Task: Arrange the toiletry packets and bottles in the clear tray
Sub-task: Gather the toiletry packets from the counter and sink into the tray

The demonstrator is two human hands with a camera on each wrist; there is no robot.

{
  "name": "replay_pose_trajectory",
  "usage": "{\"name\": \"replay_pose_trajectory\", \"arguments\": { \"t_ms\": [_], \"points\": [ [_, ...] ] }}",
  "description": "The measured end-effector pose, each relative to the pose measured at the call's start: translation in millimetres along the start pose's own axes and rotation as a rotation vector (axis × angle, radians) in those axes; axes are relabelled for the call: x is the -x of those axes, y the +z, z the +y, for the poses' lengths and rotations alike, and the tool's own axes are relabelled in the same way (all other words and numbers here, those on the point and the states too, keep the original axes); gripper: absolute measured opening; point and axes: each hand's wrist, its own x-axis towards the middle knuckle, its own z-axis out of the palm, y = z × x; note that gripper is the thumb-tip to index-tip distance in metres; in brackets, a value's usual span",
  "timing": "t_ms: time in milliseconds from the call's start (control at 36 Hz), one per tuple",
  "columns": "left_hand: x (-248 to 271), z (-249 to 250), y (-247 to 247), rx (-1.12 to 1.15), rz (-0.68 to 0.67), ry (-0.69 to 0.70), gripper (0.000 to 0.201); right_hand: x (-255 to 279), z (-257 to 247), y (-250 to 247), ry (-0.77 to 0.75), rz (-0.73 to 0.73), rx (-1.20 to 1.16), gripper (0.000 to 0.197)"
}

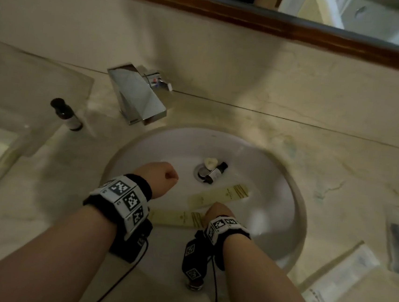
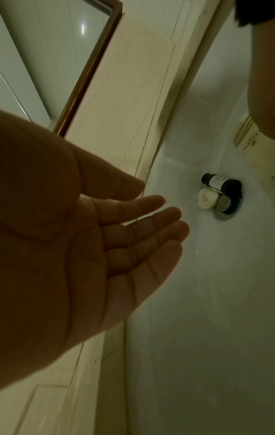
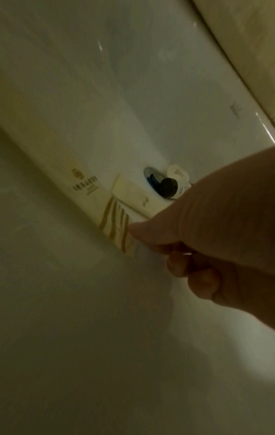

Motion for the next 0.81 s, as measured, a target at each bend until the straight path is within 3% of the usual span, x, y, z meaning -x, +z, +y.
{"name": "replay_pose_trajectory", "arguments": {
  "t_ms": [194,361,472,611,806],
  "points": [
    [2,-15,-9,-0.002,-0.002,-0.009,0.033,5,-10,1,-0.035,-0.009,0.086,0.037],
    [1,-17,-11,-0.016,-0.012,0.004,0.032,14,-16,-16,-0.115,-0.007,-0.001,0.031],
    [0,-12,-8,-0.013,-0.005,0.017,0.033,25,-20,-30,-0.184,0.048,-0.24,0.011],
    [0,-11,-7,-0.009,0.021,0.043,0.039,51,-23,-47,-0.298,0.11,-0.539,0.011],
    [10,-19,-18,-0.044,0.143,0.034,0.063,72,-27,-65,-0.455,0.197,-0.819,0.009]
  ]
}}
